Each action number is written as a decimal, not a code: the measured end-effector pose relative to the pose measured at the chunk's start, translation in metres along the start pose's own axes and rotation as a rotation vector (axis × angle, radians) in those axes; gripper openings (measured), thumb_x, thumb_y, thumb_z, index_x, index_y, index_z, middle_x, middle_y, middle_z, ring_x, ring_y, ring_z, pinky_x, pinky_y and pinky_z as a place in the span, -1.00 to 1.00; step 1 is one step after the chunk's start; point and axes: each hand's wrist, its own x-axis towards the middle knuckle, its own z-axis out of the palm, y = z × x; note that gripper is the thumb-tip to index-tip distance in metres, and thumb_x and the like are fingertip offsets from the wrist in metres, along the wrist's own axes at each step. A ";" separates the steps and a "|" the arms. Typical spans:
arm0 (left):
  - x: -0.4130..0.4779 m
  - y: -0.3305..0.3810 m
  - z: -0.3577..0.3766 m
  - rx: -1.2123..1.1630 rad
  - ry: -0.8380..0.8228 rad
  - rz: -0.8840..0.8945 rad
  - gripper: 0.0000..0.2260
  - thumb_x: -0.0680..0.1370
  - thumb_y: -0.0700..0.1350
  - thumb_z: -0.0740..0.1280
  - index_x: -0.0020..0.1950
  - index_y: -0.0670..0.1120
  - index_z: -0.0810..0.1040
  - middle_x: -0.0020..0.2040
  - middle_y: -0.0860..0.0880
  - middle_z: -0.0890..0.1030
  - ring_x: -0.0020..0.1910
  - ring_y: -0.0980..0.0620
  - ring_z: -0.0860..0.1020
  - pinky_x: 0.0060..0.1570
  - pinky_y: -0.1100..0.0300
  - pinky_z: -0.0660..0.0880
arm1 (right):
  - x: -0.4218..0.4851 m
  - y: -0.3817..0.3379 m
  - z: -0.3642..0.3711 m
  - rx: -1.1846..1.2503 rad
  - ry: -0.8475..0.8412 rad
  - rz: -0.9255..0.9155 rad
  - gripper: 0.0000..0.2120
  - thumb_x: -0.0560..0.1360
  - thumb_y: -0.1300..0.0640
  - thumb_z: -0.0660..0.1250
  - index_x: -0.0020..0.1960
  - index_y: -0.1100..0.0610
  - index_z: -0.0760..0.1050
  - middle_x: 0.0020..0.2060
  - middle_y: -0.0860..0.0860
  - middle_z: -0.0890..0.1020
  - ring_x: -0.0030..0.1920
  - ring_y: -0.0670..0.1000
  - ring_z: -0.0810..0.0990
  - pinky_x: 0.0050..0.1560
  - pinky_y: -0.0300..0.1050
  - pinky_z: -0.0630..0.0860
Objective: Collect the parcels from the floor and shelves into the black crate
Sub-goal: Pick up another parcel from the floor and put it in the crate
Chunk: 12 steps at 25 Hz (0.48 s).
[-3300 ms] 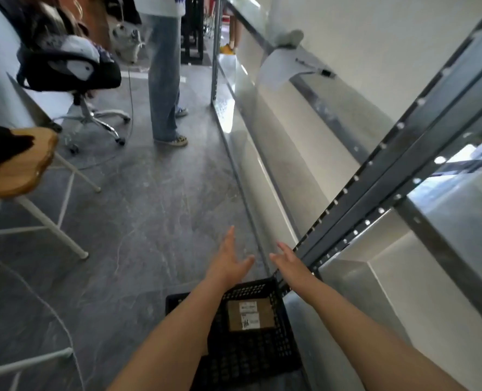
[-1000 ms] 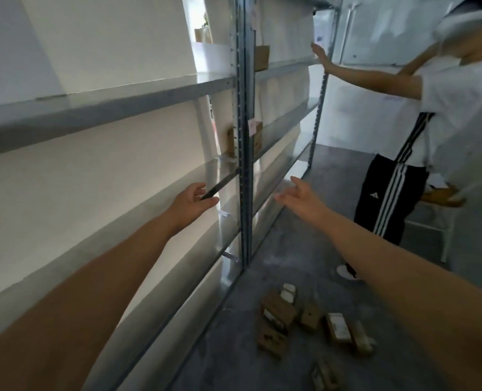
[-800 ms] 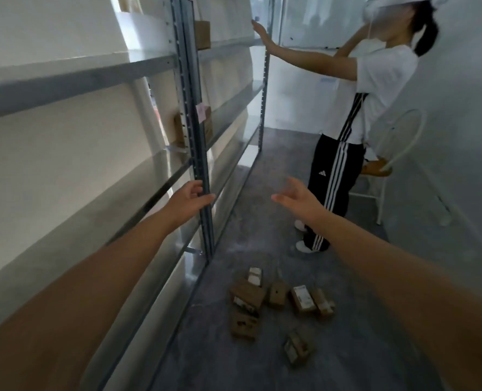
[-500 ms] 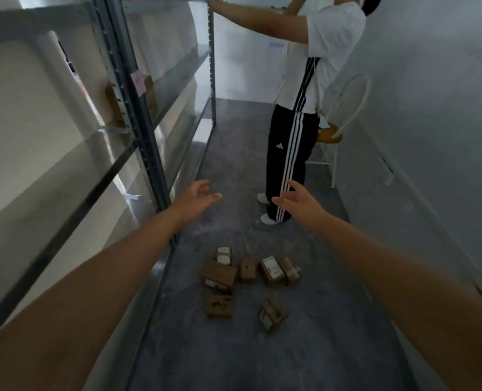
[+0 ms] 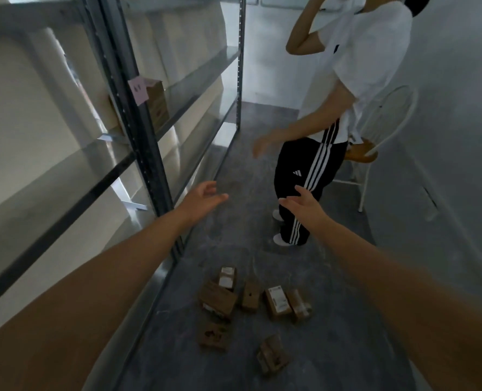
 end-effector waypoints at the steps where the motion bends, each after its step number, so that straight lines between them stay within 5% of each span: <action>1: 0.008 -0.006 0.001 -0.003 0.015 -0.022 -0.48 0.52 -0.07 0.35 0.44 -0.12 0.29 0.38 -0.11 0.41 0.30 0.00 0.41 0.12 0.24 0.33 | 0.014 0.003 0.005 0.003 -0.028 0.018 -0.26 0.49 0.00 0.34 0.52 0.15 0.04 0.30 0.09 0.49 0.29 0.08 0.45 0.27 -0.10 0.35; 12: 0.167 -0.075 -0.028 -0.006 -0.166 -0.216 -0.46 0.53 -0.08 0.34 0.45 -0.12 0.24 0.42 -0.11 0.35 0.37 -0.03 0.36 0.16 0.26 0.30 | 0.133 0.035 0.079 0.017 -0.057 0.264 -0.28 0.50 0.00 0.33 0.52 0.11 0.04 0.36 0.10 0.42 0.35 0.09 0.38 0.17 -0.17 0.31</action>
